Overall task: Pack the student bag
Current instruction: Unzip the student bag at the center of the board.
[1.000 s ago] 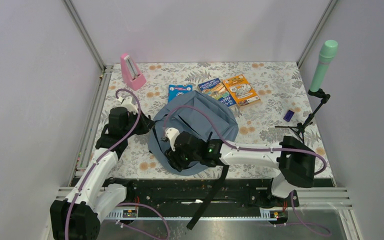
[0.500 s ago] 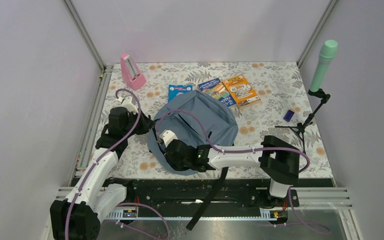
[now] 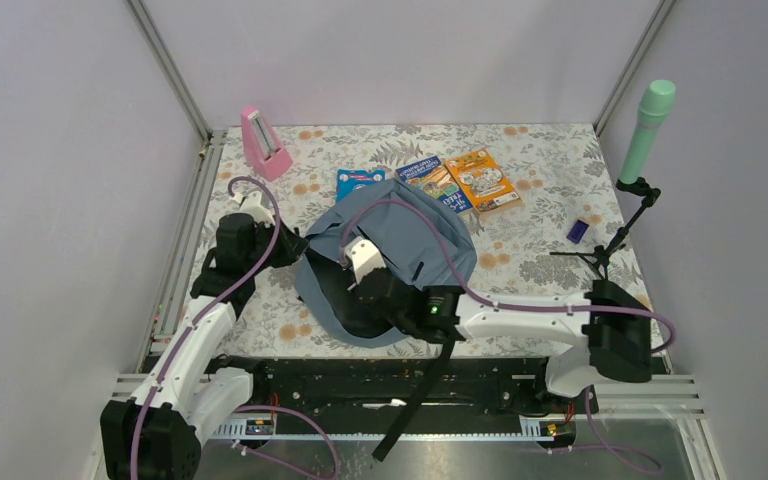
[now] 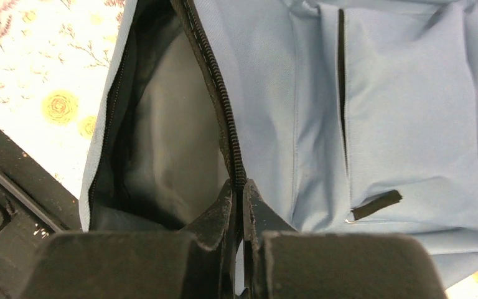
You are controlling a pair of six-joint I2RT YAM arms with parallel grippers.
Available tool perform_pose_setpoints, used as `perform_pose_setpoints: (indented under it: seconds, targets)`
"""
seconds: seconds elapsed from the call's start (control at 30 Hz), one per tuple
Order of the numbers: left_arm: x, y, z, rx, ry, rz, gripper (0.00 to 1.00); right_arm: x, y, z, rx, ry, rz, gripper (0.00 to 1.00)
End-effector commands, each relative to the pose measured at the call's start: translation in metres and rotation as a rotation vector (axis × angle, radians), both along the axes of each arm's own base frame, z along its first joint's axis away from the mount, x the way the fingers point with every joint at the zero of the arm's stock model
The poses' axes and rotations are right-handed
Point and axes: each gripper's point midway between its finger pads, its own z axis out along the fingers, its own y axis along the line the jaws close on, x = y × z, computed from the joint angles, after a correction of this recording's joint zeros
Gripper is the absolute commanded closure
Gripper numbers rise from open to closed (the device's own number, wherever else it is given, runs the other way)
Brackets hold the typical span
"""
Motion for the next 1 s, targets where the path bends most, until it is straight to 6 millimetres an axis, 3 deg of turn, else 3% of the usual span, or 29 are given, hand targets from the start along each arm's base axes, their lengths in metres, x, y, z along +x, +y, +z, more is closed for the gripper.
perform_pose_setpoints:
  seconds: [0.0,0.1,0.4,0.77,0.97]
  targets:
    - [0.019,0.002,0.033,-0.026,-0.118,0.037,1.00,0.004,-0.011,0.040,0.105,-0.082,0.003,1.00]
    - [0.026,-0.002,0.034,-0.051,-0.119,0.033,1.00,-0.006,-0.015,0.056,0.172,-0.082,0.060,1.00]
    - [0.058,-0.022,0.034,-0.110,-0.115,-0.043,1.00,-0.027,-0.016,0.067,0.229,-0.088,0.206,1.00]
    - [0.095,-0.034,0.004,-0.101,-0.048,-0.110,1.00,-0.034,-0.011,0.089,0.285,-0.102,0.261,1.00]
    - [0.111,-0.047,0.000,-0.144,-0.047,-0.175,1.00,-0.036,-0.009,0.091,0.286,-0.103,0.281,1.00]
